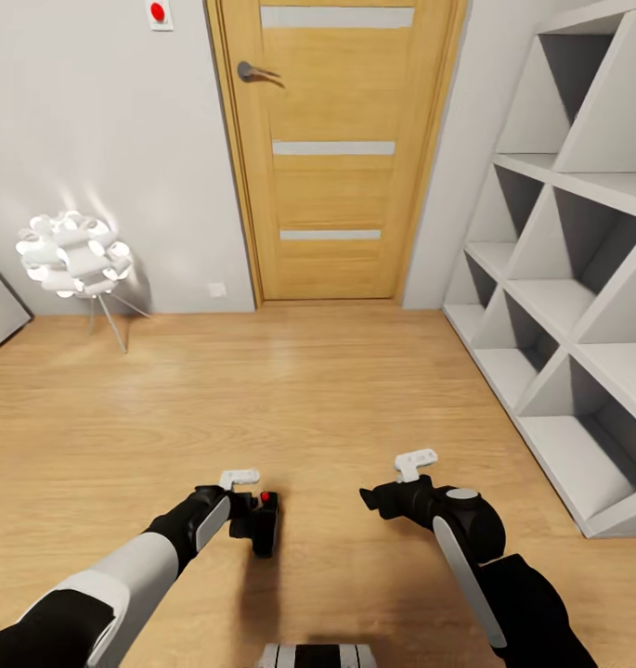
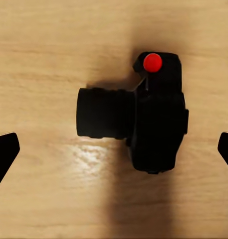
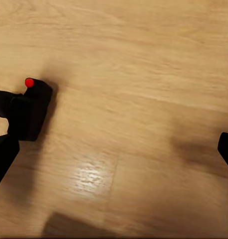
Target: Attach the digital camera to the camera tripod in the bedroom.
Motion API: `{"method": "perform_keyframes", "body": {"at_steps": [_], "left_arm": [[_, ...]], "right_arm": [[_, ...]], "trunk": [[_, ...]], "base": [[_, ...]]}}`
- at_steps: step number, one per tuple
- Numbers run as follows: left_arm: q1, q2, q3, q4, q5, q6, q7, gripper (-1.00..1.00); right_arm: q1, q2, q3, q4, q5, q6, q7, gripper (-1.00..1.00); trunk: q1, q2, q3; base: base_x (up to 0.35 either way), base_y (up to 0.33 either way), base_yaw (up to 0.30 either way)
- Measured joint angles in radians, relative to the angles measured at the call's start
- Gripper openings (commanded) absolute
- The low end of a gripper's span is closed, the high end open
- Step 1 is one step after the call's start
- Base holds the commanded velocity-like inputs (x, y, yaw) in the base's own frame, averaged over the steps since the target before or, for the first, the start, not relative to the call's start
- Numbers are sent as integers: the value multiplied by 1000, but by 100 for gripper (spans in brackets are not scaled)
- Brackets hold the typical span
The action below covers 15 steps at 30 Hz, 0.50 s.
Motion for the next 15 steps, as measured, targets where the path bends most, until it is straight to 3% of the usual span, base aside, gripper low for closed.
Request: {"method": "perform_keyframes", "body": {"at_steps": [5,12,15], "left_arm": [[-4,-17,0,-1,0,1,-1,100],[-26,-72,-1,-8,-1,5,7,100],[-34,-81,-1,-10,-1,6,9,100]], "right_arm": [[0,-1,1,0,0,1,0,100],[0,-1,2,0,0,1,0,100],[0,0,2,0,0,1,0,100]], "trunk": [[2,-1,-19],[5,-3,-46],[7,-4,-58]], "base": [[0,0,0],[0,0,0],[0,0,0]]}}
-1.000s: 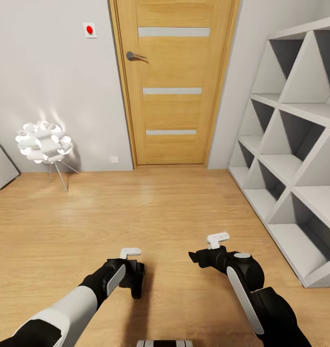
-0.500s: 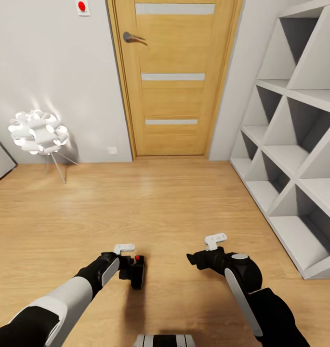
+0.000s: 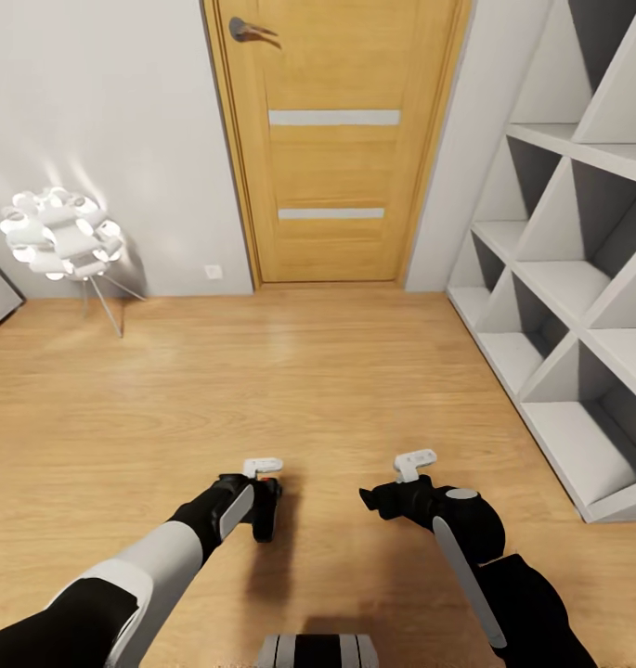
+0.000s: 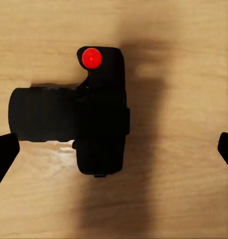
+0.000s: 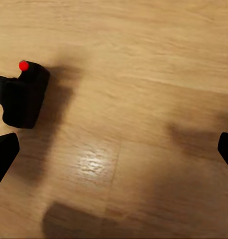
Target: Attach the digital camera to the camera tripod in the bedroom.
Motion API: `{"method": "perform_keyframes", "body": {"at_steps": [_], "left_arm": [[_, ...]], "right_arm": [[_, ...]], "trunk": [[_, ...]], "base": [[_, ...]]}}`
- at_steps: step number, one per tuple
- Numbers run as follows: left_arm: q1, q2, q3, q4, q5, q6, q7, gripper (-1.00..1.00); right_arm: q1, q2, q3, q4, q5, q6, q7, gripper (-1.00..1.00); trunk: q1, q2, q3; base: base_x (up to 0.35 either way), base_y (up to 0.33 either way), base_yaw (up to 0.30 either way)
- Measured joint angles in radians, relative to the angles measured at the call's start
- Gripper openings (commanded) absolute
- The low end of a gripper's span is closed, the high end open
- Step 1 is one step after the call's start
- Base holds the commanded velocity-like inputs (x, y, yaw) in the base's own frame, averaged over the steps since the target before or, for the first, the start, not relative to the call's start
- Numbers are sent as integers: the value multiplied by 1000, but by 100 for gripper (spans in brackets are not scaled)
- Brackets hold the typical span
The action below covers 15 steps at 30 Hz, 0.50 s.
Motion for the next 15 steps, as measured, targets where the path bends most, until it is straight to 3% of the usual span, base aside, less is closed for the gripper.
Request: {"method": "perform_keyframes", "body": {"at_steps": [15], "left_arm": [[-36,-7,1,-2,-2,2,8,100]], "right_arm": [[0,-1,0,0,0,0,0,100]], "trunk": [[7,-4,-58]], "base": [[0,0,0]]}}
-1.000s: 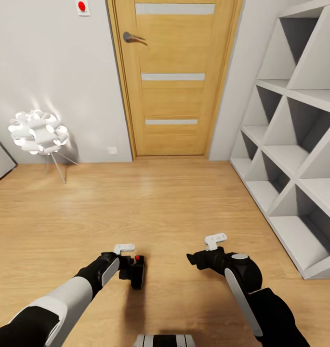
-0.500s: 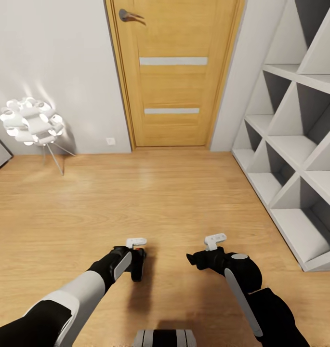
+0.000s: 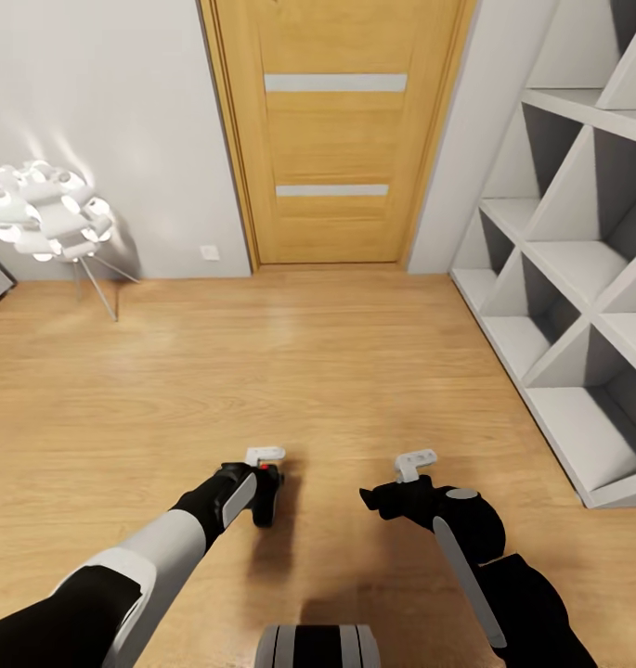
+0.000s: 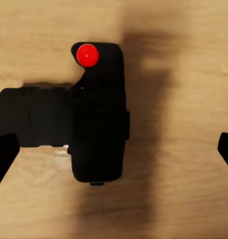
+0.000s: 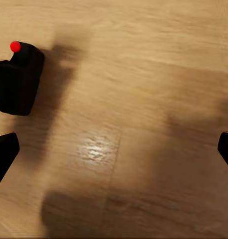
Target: Attach the digital camera to the camera tripod in the bedroom.
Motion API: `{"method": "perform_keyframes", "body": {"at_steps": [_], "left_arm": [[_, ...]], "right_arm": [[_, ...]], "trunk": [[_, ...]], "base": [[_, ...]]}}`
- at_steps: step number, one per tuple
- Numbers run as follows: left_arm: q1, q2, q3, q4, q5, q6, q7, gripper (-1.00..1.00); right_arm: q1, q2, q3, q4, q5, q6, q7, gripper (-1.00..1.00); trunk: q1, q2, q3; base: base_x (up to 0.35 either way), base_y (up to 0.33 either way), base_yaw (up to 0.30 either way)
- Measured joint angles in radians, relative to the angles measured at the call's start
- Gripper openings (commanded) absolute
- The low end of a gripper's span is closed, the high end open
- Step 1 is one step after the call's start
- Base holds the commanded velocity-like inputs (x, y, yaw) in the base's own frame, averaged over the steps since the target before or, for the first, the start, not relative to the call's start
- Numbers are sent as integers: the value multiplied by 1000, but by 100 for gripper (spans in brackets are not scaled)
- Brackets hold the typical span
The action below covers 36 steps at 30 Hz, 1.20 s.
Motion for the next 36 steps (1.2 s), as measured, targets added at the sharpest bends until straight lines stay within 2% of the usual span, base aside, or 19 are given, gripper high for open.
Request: {"method": "perform_keyframes", "body": {"at_steps": [22,36], "left_arm": [[-10,2,-1,0,-3,0,2,100],[-10,1,0,0,0,4,-4,100]], "right_arm": [[1,0,1,0,0,0,0,100],[1,-3,1,0,0,0,0,100]], "trunk": [[10,-5,-85],[10,-5,-85]], "base": [[0,0,0],[0,0,0]]}}
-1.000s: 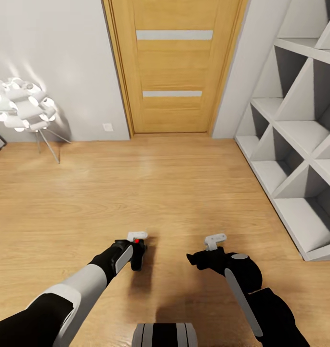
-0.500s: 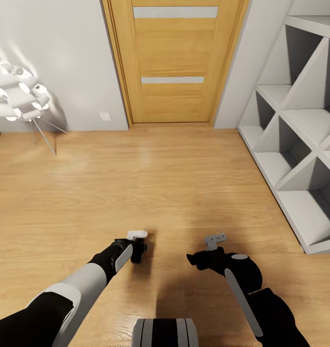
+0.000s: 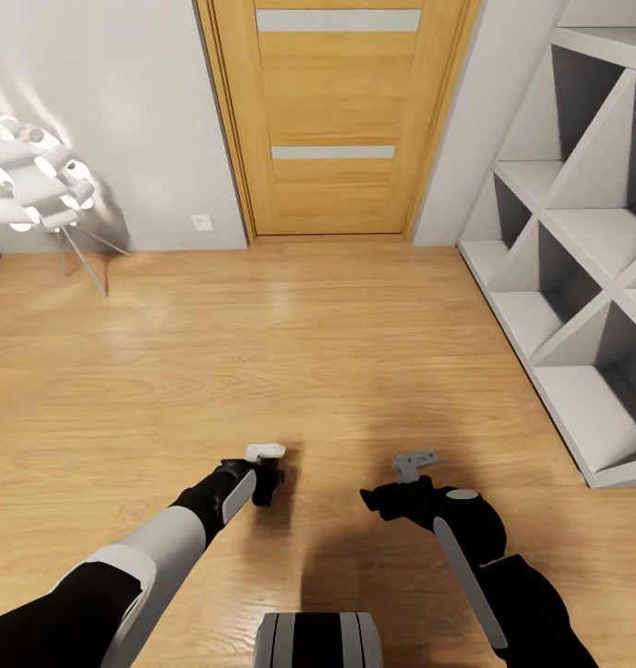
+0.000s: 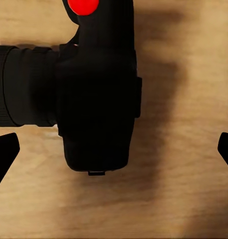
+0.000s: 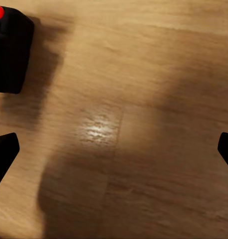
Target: Attach the digital camera to the camera tripod in the bedroom.
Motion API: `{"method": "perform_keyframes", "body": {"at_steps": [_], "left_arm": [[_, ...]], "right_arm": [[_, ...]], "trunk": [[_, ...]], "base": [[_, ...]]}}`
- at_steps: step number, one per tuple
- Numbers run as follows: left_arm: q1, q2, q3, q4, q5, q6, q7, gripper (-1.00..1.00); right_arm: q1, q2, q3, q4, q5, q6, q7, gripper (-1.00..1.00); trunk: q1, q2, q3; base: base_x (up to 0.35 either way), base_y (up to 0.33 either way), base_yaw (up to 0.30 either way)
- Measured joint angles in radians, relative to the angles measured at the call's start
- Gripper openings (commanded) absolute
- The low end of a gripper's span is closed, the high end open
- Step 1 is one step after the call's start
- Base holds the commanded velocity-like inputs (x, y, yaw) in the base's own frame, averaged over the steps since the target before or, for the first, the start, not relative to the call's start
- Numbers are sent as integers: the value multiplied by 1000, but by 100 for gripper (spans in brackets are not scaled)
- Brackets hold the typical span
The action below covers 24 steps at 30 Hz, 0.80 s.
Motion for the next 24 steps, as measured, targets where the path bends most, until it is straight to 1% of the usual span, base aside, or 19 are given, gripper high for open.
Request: {"method": "perform_keyframes", "body": {"at_steps": [13,20,24], "left_arm": [[3,-4,-1,-44,-1,1,15,100],[3,-13,-5,-73,-5,-10,25,100],[6,-16,-8,-95,-9,-14,49,100]], "right_arm": [[-2,4,0,0,0,-1,0,100],[-3,5,-1,0,0,-2,-1,100],[-7,4,-1,0,0,-3,-1,100]], "trunk": [[0,0,0],[3,-2,-27],[5,-3,-42]], "base": [[0,0,0],[0,0,0],[0,0,0]]}}
